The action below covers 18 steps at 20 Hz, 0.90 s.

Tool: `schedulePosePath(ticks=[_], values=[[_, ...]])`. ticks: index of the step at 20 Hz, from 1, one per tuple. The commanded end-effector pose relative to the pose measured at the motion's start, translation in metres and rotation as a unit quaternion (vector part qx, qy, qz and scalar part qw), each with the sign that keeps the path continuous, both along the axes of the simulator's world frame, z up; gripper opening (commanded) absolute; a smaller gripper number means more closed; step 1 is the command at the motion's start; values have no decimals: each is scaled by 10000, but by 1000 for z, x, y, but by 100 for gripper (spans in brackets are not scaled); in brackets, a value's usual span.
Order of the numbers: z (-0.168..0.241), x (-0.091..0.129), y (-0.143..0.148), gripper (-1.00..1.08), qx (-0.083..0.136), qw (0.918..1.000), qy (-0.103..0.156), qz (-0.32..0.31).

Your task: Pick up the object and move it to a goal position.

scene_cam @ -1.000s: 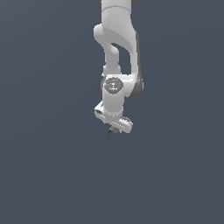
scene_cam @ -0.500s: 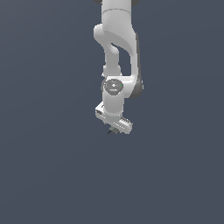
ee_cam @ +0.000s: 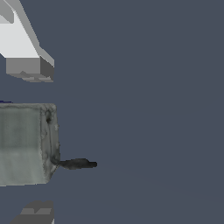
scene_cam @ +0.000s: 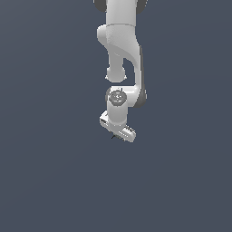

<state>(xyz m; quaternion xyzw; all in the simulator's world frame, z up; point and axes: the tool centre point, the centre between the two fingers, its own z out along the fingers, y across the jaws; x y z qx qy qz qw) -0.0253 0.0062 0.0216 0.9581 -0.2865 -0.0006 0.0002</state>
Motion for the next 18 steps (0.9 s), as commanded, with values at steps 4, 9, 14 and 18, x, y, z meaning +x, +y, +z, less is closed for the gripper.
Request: schedulePosePath(ticks=[4,9,14,18], values=[[-9,1,0,100,0,10000,-6,-4],[-9,1,0,-100,0,10000,-6,-4],[-9,1,0,-100,0,10000,-6,-4],[-6,2,-1,-100,1,10000,-11,-3]])
